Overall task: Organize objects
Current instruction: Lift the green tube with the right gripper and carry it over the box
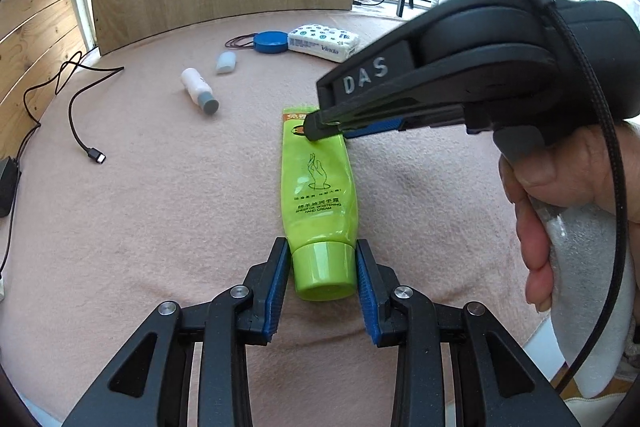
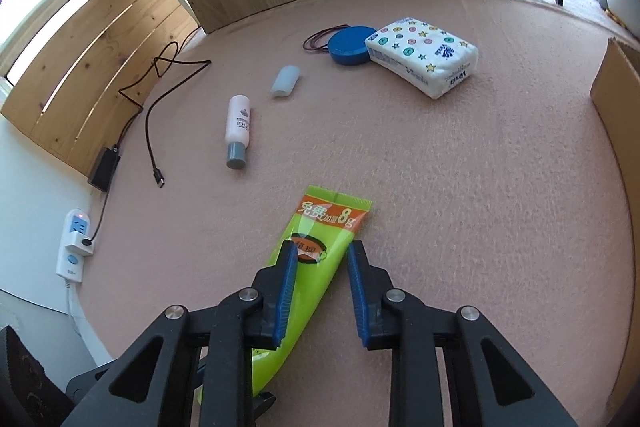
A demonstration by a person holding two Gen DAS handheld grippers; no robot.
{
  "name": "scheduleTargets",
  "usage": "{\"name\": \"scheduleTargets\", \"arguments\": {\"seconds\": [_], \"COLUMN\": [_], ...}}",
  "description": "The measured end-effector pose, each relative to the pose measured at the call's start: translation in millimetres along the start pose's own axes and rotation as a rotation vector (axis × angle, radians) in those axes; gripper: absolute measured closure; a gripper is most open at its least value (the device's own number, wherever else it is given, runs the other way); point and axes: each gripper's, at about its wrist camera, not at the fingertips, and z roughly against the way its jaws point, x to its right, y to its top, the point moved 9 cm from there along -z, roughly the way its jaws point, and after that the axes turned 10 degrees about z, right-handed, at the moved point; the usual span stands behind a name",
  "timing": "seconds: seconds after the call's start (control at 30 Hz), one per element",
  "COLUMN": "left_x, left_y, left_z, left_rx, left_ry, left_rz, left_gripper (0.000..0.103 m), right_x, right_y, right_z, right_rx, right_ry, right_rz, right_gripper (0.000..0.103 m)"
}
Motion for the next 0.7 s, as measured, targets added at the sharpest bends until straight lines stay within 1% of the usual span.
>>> {"name": "scheduleTargets", "arguments": {"seconds": [0.13,0.2,0.27,0.33,0.4,0.53,0.7], "left_x": [3,3,7,10,12,12,16], "left_y": [-1,3,7,10,10,12,19], "left_z": [4,6,7,9,9,6,9], "left_rx": [0.000,0.011,0.017,0.021,0.017,0.008,0.011], "left_ry": [-0.022,-0.035,-0.044,-0.049,-0.047,-0.052,-0.054], "left_rz": [0.011,0.004,-0.007,-0.021,-0.033,-0.030,-0.038], "left_gripper": [0.068,0.068,0.068,0.068,0.068,0.068,0.068], "right_x": [-2,-6,-10,-10,-9,-10,-12], "right_y": [-7,-9,-9,-7,-7,-8,-2], "right_z": [-2,-2,-2,-2,-1,0,11], "right_rx": [-0.011,-0.010,-0.004,0.003,0.011,0.017,0.050], "right_ry": [0.074,0.082,0.092,0.097,0.093,0.103,0.100], "right_rz": [-0.065,-0.061,-0.059,-0.065,-0.061,-0.052,-0.037], "right_gripper": [0.074,0.065,0.060,0.060,0.067,0.070,0.073]}}
